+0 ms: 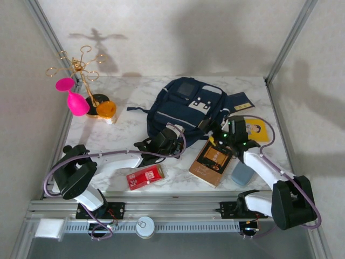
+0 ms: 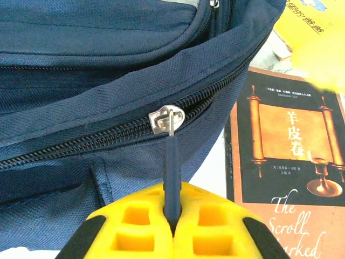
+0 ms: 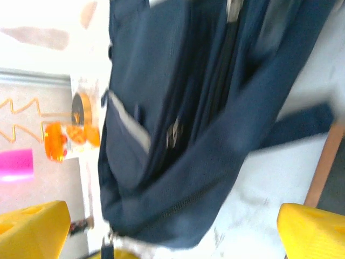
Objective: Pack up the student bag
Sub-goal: Unzip the student bag at the center of the table.
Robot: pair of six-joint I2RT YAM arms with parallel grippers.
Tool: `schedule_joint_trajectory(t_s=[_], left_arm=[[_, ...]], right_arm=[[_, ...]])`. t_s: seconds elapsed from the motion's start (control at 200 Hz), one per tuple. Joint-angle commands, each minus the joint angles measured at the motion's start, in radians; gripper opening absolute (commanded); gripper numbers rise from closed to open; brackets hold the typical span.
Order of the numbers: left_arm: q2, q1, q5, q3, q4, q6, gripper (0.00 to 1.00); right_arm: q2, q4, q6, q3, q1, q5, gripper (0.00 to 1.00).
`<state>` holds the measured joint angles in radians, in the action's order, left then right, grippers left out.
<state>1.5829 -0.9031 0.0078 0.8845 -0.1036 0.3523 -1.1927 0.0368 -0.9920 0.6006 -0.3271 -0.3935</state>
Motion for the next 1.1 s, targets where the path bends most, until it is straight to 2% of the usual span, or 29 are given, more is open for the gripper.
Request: schedule_joint_trajectory(t_s=[0.0, 0.135, 0.225, 0.325, 0.431, 0.601, 0.756, 0.866, 0.981, 1.096], left_arm=[[0.01, 0.003, 0.019, 0.048, -0.057, 0.015, 0.0], [0.021, 0.003, 0.048, 0.054, -0.069, 0.016, 0.0], [0.035, 0.003, 0.073, 0.061, -0.075, 0.016, 0.0], [0.047, 0.003, 0.077, 0.069, -0.071, 0.019, 0.0], [0.04, 0.003, 0.089, 0.068, -0.076, 0.025, 0.0], [0.013, 0.003, 0.089, 0.055, -0.06, 0.034, 0.0], [-0.04, 0.007, 0.042, 0.013, -0.006, 0.065, 0.0], [-0.097, 0.02, -0.005, -0.046, 0.033, 0.093, 0.0], [-0.149, 0.059, -0.03, -0.114, 0.063, 0.132, 0.0], [-0.179, 0.11, -0.023, -0.174, 0.06, 0.163, 0.0]], right_arm=[[-0.015, 0.132, -0.216, -0.029, -0.066, 0.064, 0.99], [-0.084, 0.22, -0.345, -0.018, -0.156, 0.173, 0.99], [-0.151, 0.243, -0.361, 0.011, -0.195, 0.26, 0.98], [-0.221, 0.276, -0.331, 0.05, -0.198, 0.276, 0.86], [-0.266, 0.287, -0.254, 0.087, -0.209, 0.305, 0.64], [-0.322, 0.25, -0.115, 0.158, -0.212, 0.219, 0.33], [-0.265, 0.151, 0.087, 0.197, -0.195, 0.152, 0.18], [-0.22, 0.045, 0.252, 0.223, -0.133, 0.092, 0.14], [-0.211, 0.004, 0.4, 0.231, -0.022, -0.063, 0.11], [-0.244, -0.065, 0.493, 0.276, 0.046, -0.093, 0.11]])
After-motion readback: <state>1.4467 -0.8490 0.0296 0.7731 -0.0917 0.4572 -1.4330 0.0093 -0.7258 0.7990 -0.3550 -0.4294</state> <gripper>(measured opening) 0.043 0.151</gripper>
